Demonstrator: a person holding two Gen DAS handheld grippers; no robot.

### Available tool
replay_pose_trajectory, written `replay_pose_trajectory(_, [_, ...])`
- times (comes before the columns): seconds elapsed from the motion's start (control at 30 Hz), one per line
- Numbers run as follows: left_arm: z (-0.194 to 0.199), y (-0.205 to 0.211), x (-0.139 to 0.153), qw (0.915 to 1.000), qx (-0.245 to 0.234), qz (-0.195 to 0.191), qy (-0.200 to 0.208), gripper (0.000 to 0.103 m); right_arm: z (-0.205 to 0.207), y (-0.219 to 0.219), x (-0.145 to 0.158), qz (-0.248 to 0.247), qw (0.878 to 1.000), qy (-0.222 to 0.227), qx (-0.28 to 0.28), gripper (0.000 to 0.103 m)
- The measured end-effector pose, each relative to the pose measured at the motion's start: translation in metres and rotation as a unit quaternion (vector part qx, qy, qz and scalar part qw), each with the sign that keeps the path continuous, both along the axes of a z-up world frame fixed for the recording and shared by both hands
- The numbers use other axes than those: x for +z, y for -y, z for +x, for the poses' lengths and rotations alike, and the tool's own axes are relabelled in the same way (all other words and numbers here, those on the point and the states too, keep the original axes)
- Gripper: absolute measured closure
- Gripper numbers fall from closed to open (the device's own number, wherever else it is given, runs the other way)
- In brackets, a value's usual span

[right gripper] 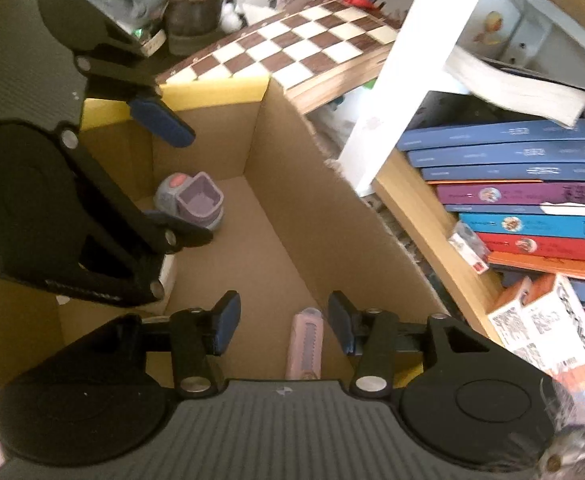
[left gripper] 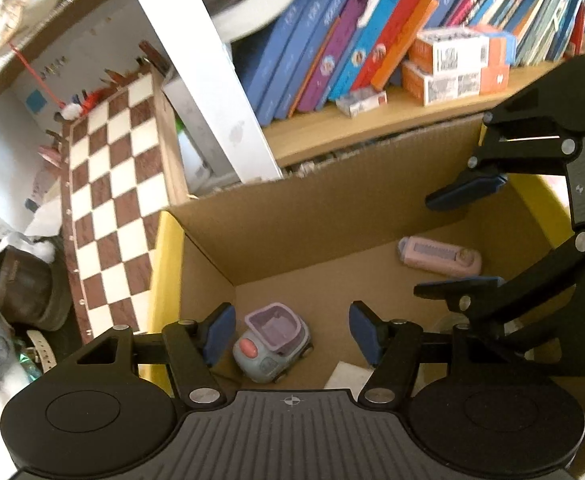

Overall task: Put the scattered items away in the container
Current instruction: 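Open left tool to drop the toy car while right tool releases the pink tube in the box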

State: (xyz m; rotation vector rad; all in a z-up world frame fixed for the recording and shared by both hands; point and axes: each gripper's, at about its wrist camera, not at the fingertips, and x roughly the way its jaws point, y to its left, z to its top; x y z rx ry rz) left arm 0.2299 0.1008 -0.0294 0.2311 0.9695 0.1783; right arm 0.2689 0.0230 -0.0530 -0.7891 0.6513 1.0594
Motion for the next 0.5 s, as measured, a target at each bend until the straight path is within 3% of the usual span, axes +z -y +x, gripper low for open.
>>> replay_pose_trajectory(0.23, [-0.026, 0.005, 0.024, 0.9989, 0.008, 0.004, 0.046, 0.038, -0.01, 0.021, 0.024, 0.033, 0.999, 0.01, -0.031, 0.055])
replay_pose_trajectory(0.3, [-0.036, 0.007, 0.031, 0.9981, 0.011, 0.006, 0.06, 0.032, -0.015, 0.028, 0.031, 0.043, 0.998, 0.014, -0.038, 0.053])
replay_pose_trajectory(0.5, [-0.075, 0.016, 0.054, 0.9942, 0.009, 0.011, 0.106, 0.029, -0.038, 0.053, 0.053, 0.083, 0.995, 0.026, -0.048, 0.046])
